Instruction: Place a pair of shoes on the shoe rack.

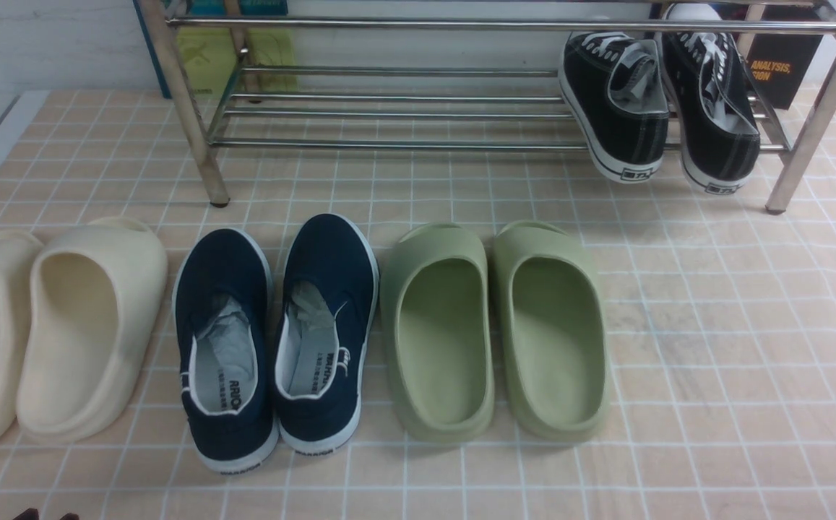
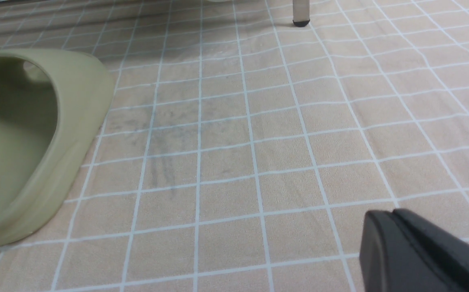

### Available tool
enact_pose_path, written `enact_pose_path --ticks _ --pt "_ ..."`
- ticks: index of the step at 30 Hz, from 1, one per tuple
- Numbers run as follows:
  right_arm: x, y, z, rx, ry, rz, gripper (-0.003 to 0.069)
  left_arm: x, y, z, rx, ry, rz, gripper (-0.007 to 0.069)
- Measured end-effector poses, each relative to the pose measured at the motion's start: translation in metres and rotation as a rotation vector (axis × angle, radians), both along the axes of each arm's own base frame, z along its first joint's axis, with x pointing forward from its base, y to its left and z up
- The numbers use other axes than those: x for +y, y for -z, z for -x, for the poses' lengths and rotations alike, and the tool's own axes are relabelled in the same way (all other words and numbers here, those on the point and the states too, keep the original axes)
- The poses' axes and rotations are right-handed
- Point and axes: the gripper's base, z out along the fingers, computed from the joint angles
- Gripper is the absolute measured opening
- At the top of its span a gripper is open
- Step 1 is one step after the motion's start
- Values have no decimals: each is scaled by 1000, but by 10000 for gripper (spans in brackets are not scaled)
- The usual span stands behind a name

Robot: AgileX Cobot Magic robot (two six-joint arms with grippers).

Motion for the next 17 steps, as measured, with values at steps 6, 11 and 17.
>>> enact_pose_path --ticks 6,11,17 --pt "0 0 0 0 0 0 25 0 0 0 0 0 0 239" --pt "0 0 0 0 0 0 31 0 0 0 0 0 0 239" --pt "0 0 0 0 0 0 39 0 0 0 0 0 0 239"
